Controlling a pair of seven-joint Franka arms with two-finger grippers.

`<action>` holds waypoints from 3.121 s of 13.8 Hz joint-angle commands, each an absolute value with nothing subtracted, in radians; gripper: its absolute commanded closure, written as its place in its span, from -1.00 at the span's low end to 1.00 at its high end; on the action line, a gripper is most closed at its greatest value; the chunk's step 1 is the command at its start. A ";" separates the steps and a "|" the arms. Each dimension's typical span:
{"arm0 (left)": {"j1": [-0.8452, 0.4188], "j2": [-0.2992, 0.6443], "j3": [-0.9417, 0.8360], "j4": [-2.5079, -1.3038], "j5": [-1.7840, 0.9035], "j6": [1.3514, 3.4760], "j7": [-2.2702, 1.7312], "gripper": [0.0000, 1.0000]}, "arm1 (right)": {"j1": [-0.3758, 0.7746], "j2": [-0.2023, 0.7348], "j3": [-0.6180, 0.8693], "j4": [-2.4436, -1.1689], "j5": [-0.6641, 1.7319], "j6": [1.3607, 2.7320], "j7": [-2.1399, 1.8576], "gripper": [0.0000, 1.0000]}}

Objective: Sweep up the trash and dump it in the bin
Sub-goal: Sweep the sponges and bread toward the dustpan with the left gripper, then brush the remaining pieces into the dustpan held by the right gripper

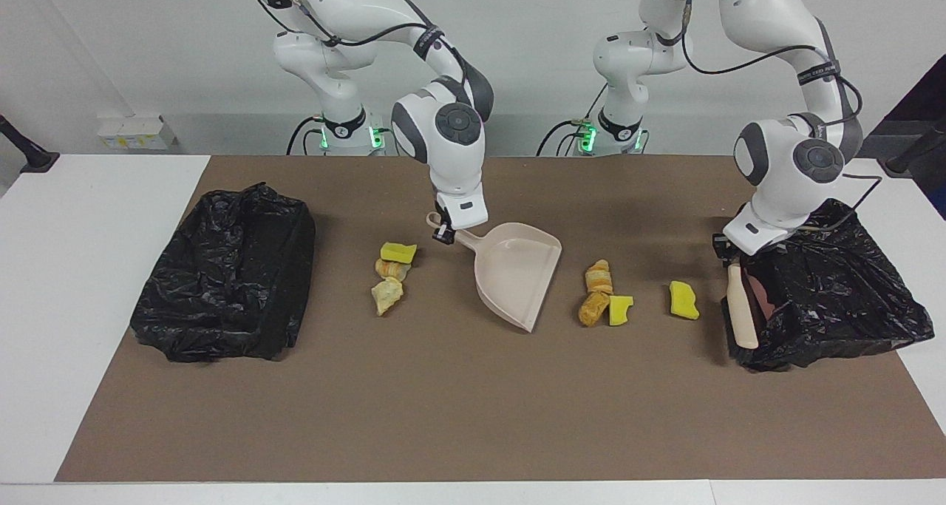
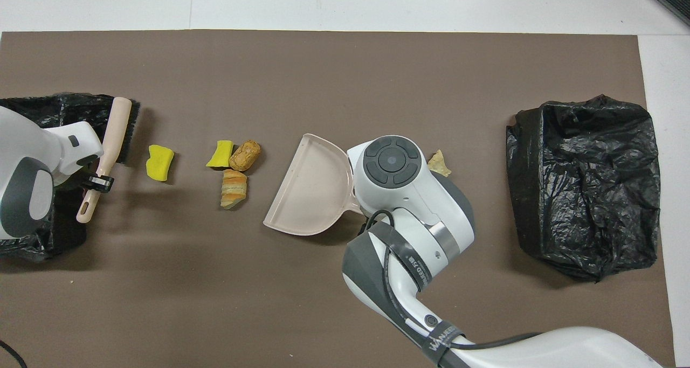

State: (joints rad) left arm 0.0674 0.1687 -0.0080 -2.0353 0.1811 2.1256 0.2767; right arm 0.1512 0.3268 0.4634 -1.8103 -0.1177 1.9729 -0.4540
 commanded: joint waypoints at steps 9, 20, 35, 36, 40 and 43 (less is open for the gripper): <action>-0.158 0.101 -0.015 -2.111 0.215 1.931 0.321 1.00 | 0.179 0.354 0.482 -1.812 -0.127 2.046 -0.368 1.00; -0.501 0.038 -0.021 -2.191 -0.037 1.939 0.312 1.00 | 0.179 0.353 0.482 -1.812 -0.127 2.034 -0.360 1.00; -0.449 -0.015 -0.005 -2.037 -0.161 1.781 0.226 1.00 | 0.176 0.353 0.482 -1.812 -0.141 2.020 -0.388 1.00; -0.446 -0.014 -0.003 -2.019 -0.157 1.773 0.227 1.00 | 0.176 0.353 0.482 -1.812 -0.141 2.020 -0.399 1.00; -0.352 -0.005 0.009 -1.996 -0.077 1.752 0.225 1.00 | 0.172 0.359 0.482 -1.810 -0.138 2.037 -0.455 1.00; -0.252 -0.006 0.011 -2.035 -0.063 1.755 0.221 1.00 | 0.173 0.354 0.482 -1.810 -0.130 2.008 -0.477 1.00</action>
